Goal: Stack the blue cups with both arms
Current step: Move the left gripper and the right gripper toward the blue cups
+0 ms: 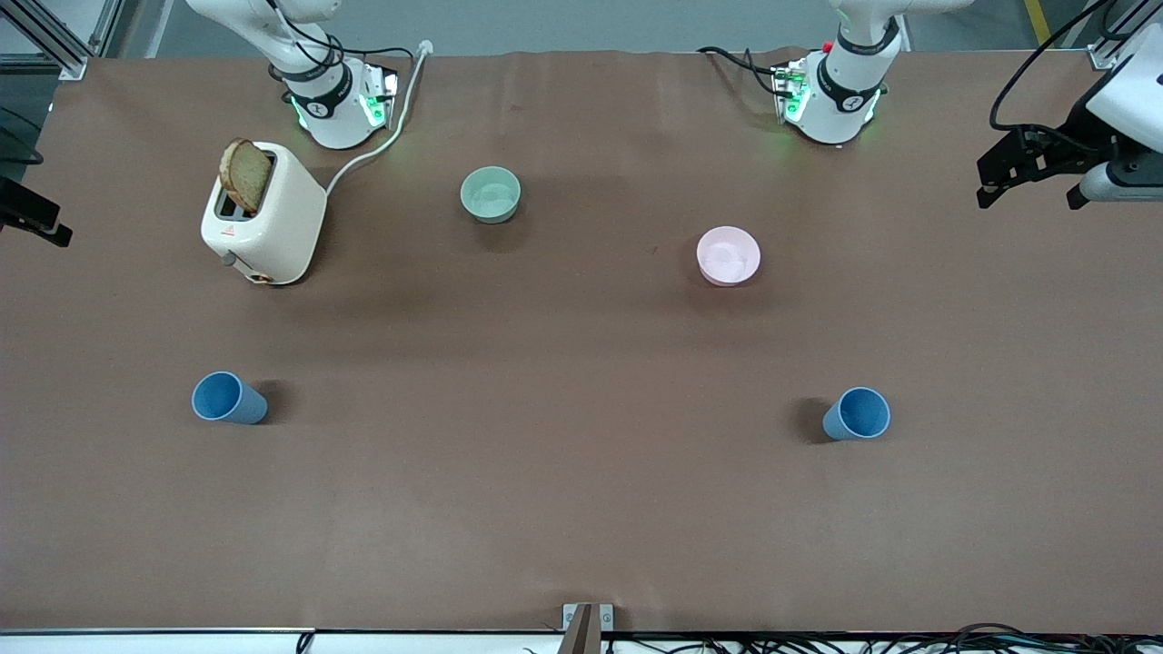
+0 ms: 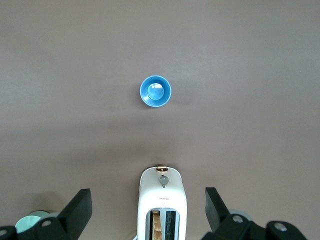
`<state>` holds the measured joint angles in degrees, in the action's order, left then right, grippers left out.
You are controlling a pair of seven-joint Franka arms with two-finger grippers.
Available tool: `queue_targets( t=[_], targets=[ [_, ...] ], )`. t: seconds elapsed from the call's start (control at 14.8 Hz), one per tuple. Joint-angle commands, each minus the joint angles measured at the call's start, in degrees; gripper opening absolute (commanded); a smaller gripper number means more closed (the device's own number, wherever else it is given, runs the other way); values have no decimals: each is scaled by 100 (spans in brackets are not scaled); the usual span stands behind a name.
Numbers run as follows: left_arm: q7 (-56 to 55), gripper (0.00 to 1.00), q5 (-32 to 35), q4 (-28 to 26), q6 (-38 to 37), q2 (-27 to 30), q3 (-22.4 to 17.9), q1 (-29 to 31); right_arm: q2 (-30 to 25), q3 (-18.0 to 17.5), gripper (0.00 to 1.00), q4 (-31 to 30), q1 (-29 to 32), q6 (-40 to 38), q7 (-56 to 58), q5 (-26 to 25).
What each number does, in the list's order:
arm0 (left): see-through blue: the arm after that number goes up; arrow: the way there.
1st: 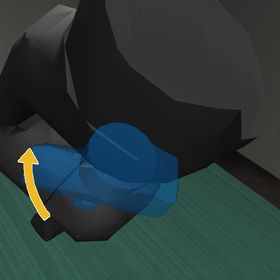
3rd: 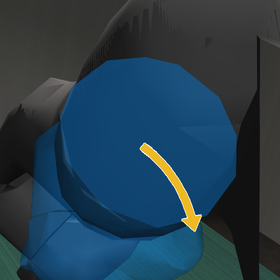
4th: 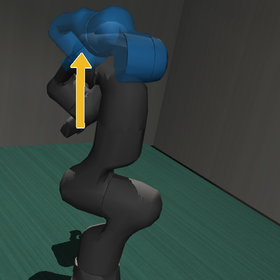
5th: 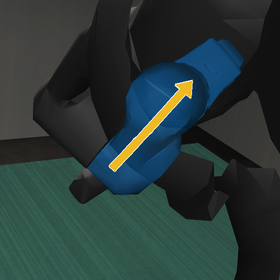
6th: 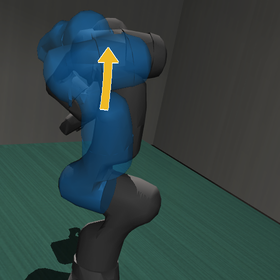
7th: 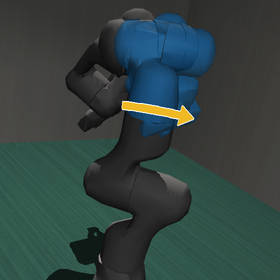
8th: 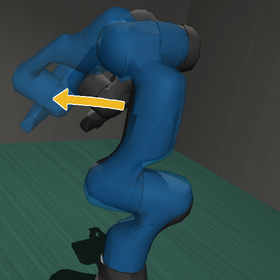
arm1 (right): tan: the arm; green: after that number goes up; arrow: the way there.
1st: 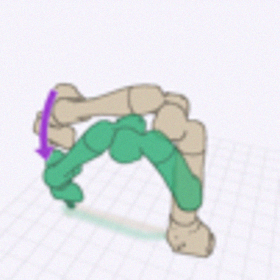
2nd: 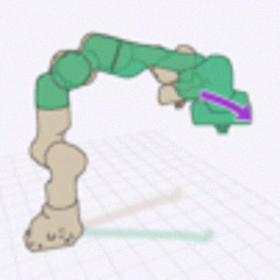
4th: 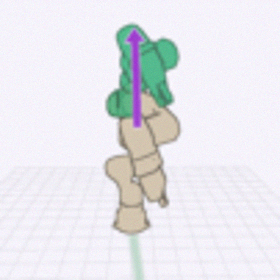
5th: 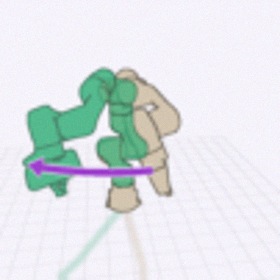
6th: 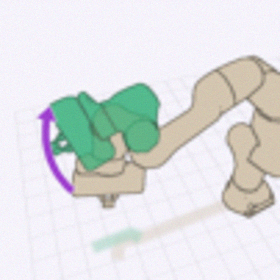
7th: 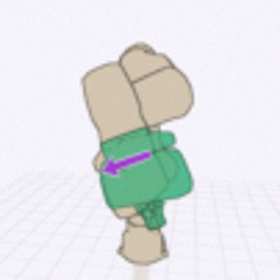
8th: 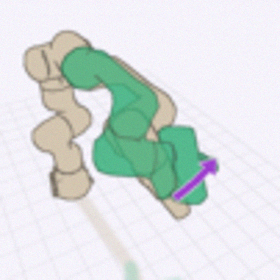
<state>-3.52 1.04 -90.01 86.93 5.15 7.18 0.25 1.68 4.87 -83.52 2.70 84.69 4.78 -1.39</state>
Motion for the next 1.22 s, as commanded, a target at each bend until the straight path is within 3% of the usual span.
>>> queue_targets(
  t=[0.0,0.34,0.47,0.74,0.95,1.15],
  targets=[
    [79,100,-25,124,-27,-66,11,2,-71,5,100,-33,-15,-14,49,-64],
    [79,100,19,282,69,-434,-15,37,-62,13,100,-33,-41,-66,40,-46],
    [97,100,36,440,489,-864,-15,46,-62,14,100,-33,-41,-66,40,-46],
    [9,100,150,204,1692,-1743,-33,54,51,22,100,-42,-15,21,119,6],
    [-8,100,159,-174,2772,-2437,-33,142,525,22,100,-287,38,661,180,33],
    [-8,100,159,-281,3495,-3131,-33,239,912,31,100,-971,64,1758,443,24]
  ],
)
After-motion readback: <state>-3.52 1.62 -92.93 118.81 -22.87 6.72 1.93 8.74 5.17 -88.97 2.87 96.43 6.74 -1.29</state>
